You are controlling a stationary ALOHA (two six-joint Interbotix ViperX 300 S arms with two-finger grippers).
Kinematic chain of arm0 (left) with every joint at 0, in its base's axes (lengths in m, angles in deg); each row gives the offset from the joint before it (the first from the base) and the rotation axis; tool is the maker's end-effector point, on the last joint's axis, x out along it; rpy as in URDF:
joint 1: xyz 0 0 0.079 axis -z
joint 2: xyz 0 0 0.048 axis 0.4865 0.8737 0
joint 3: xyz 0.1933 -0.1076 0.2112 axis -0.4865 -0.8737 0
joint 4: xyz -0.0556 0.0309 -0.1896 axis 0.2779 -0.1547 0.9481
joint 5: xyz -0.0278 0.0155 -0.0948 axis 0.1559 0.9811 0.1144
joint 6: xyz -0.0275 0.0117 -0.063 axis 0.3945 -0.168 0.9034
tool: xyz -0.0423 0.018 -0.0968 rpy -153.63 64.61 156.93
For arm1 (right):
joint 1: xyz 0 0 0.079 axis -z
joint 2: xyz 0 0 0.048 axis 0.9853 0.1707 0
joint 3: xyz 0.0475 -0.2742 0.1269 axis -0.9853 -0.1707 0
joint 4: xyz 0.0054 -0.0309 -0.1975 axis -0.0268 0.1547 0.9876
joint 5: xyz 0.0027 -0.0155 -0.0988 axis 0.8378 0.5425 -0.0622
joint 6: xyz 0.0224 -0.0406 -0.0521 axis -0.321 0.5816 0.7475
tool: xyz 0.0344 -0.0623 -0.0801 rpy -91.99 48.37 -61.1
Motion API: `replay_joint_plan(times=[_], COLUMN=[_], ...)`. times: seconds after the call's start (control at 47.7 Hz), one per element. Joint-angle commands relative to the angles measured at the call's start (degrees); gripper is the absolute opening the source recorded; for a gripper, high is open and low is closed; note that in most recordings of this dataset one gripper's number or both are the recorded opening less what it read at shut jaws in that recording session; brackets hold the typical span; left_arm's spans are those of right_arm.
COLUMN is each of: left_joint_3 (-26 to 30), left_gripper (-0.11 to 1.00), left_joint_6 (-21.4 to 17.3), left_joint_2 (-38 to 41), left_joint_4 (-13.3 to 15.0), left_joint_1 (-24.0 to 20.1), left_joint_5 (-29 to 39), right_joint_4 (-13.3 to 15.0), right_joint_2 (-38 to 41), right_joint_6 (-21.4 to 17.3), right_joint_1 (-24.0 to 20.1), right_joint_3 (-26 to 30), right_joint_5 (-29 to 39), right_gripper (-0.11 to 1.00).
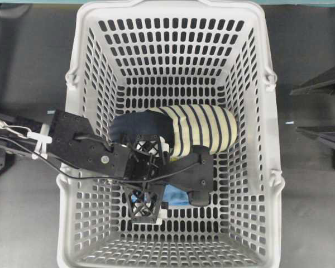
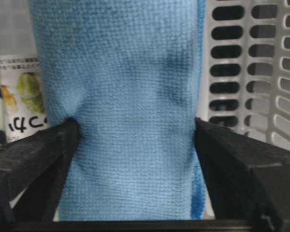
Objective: Pick up the blue cloth from the shopping basket with the left arm.
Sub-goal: 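Close the left gripper on the blue cloth's edge, then lift the gripped blue cloth upward out of the basket with the left gripper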
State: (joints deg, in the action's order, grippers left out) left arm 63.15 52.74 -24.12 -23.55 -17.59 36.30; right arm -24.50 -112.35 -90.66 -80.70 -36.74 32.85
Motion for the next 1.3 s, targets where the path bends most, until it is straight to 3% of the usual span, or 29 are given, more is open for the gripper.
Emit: replay_joint_plan(times=[0.0, 0.126, 0.294, 0.378, 0.902, 1.28], left_joint_3=[0.0, 0.3, 2.0, 3.6, 29.3, 30.7], left_gripper=[0.87, 0.71, 0.27, 0.1, 0.1, 0.1], left_joint_6=[-0.3, -0.7, -0.9, -1.1, -1.1, -1.1], left_joint_2=[0.2, -0.3, -2.5, -3.9, -10.7, -10.7], left_joint_4=[-0.2, -0.2, -0.2, -0.2, -0.2, -0.2], left_joint_1=[-0.1, -0.1, 0.1, 0.2, -1.4, -2.4], left_joint_5=[-0.1, -0.1, 0.4, 1.6, 27.4, 29.0], right_joint_4=[0.1, 0.1, 0.1, 0.1, 0.1, 0.1], right_joint_2=[0.2, 0.2, 0.2, 0.1, 0.1, 0.1], right_joint_6=[0.0, 0.0, 0.0, 0.0, -0.1, -0.2], right_joint_1=[0.0, 0.0, 0.1, 0.1, 0.1, 0.1], right_joint_3=[0.5, 0.4, 0.4, 0.4, 0.4, 0.3], right_joint_5=[-0.8, -0.9, -1.2, -1.9, -2.9, -2.9], right_gripper=[0.78, 0.78, 0.78, 0.77, 0.77, 0.77])
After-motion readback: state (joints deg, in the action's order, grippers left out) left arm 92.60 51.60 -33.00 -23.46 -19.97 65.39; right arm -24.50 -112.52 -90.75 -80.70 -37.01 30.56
